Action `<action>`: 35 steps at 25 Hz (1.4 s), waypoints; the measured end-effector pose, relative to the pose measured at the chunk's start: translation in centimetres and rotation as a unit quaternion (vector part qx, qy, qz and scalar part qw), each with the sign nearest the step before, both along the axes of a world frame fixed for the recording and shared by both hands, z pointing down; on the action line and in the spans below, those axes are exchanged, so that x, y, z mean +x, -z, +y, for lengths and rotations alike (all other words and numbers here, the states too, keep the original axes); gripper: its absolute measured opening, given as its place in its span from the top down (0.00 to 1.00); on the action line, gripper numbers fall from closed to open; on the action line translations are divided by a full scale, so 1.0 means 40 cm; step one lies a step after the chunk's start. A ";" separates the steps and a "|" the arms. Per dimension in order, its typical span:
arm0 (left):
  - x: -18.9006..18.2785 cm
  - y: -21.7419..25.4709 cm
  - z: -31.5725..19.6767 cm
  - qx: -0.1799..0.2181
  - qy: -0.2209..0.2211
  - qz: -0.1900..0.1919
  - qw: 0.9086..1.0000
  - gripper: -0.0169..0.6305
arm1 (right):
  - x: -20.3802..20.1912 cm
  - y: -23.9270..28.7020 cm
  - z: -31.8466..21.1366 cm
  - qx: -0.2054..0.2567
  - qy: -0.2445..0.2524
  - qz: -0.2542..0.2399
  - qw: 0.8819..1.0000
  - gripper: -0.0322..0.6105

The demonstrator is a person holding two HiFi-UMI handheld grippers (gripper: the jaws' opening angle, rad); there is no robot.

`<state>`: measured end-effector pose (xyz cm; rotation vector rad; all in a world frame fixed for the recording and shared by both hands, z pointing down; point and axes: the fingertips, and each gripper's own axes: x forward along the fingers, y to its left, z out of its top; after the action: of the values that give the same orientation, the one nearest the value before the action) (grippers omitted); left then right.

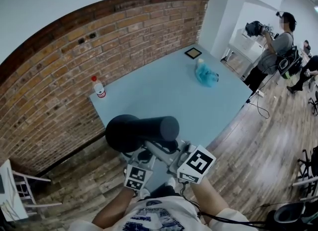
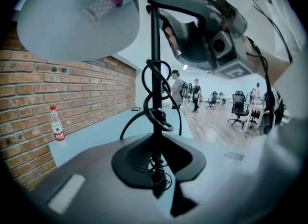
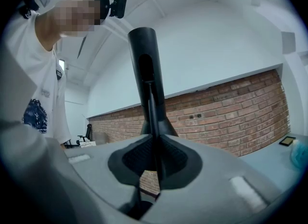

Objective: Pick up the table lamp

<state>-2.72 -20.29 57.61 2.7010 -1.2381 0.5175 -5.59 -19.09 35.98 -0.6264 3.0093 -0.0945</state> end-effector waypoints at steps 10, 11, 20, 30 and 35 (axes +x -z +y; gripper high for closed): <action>-0.037 0.026 0.050 0.005 -0.018 0.001 1.000 0.90 | -0.043 0.026 0.046 0.008 -0.014 -0.002 1.000 0.89; -0.038 0.028 0.054 0.005 -0.019 0.001 1.000 0.90 | -0.044 0.027 0.049 0.007 -0.015 -0.002 1.000 0.89; -0.048 0.031 0.069 0.009 -0.026 -0.001 1.000 0.90 | -0.049 0.031 0.064 0.009 -0.024 -0.005 1.000 0.89; -0.044 0.039 0.066 0.017 -0.031 -0.001 0.999 0.90 | -0.043 0.039 0.068 0.017 -0.033 -0.006 0.999 0.89; -0.036 0.037 0.065 0.017 -0.040 0.000 0.999 0.90 | -0.035 0.037 0.065 0.017 -0.043 -0.005 0.999 0.89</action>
<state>-4.14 -17.68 56.11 2.7882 -1.1515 0.5101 -7.01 -16.47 34.51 -0.7488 2.9627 -0.0415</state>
